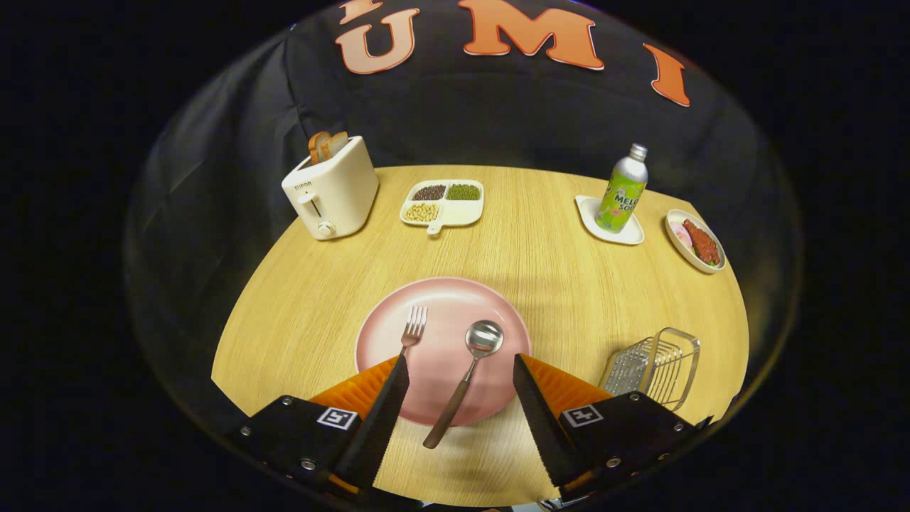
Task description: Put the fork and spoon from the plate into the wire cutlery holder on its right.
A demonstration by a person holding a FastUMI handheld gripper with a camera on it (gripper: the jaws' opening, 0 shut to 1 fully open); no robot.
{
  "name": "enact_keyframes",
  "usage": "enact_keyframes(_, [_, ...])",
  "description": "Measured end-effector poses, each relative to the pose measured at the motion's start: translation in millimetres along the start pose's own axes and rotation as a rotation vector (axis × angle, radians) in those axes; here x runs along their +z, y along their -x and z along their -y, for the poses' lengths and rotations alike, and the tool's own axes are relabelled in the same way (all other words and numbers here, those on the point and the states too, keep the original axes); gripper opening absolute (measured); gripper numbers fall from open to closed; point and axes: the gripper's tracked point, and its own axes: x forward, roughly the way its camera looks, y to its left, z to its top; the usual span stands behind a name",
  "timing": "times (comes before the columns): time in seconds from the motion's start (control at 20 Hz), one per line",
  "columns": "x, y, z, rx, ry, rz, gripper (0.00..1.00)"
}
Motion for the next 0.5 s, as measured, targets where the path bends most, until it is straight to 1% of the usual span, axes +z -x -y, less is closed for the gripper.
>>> enact_keyframes(0.15, [-17.8, -15.1, -0.1, -0.006, -0.010, -0.070, 0.82])
enact_keyframes(0.25, [-28.7, -25.1, 3.1, -0.024, -0.011, -0.119, 0.78])
enact_keyframes(0.4, [-39.7, -40.9, 4.6, -0.028, -0.031, -0.198, 0.74])
enact_keyframes(0.5, [-44.7, -48.6, 5.6, -0.035, -0.047, -0.240, 0.68])
